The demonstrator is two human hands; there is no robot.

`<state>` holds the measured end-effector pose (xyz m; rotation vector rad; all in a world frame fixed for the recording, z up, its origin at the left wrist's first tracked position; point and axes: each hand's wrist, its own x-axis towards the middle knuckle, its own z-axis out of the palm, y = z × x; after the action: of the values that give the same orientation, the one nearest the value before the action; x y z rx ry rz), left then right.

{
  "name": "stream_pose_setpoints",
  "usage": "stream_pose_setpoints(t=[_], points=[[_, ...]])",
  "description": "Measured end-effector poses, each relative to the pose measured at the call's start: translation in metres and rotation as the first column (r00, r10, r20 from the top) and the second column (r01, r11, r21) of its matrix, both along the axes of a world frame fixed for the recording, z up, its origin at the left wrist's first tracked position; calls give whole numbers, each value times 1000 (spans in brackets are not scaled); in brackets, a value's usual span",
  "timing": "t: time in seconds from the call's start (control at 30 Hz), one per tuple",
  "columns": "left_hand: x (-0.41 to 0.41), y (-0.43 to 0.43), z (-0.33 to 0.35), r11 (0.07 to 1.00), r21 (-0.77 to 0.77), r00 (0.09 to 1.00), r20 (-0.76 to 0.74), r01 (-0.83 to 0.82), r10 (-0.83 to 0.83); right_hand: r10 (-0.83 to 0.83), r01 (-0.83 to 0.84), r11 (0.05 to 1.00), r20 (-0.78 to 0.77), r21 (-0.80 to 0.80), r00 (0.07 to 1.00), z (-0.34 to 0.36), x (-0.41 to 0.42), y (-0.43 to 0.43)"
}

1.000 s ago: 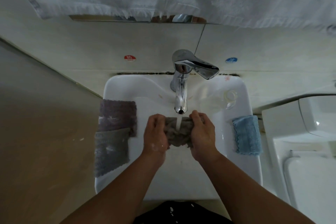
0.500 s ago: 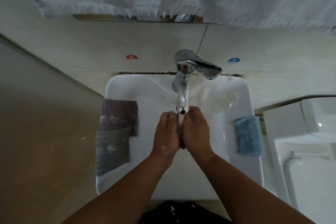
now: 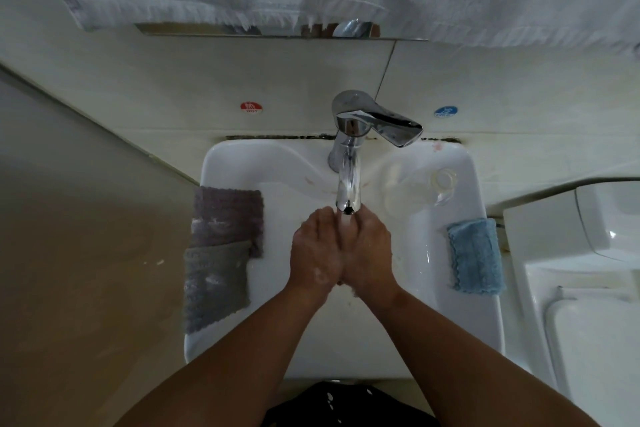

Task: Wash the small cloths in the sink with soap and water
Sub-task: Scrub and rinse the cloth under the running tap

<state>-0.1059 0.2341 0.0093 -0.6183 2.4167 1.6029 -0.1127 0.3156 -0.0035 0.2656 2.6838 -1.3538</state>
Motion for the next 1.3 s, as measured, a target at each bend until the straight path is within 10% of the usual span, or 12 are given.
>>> stream_pose_setpoints(t=[0.2, 0.4, 0.7, 0.83, 1.13, 1.3], points=[[-3, 1, 3, 999, -38, 996, 92, -11, 15, -129, 162, 957, 147, -242, 981, 9, -2, -6], [11, -5, -8, 959, 255, 985, 151, -123, 86, -174, 244, 911, 226, -333, 958, 14, 2, -1], [11, -5, -5, 993, -118, 994, -105, 31, -44, -72, 82, 982, 65, -172, 995, 10, 7, -1], [8, -1, -14, 840, -472, 941, -56, 269, -333, -63, 78, 975, 76, -207, 995, 6, 4, 1], [5, -6, -13, 722, -615, 890, -71, 317, -451, -58, 71, 987, 93, -143, 994, 12, -1, -4], [10, -6, -3, 996, -62, 997, -27, 70, -72, -82, 102, 965, 90, -242, 993, 10, 4, 0]])
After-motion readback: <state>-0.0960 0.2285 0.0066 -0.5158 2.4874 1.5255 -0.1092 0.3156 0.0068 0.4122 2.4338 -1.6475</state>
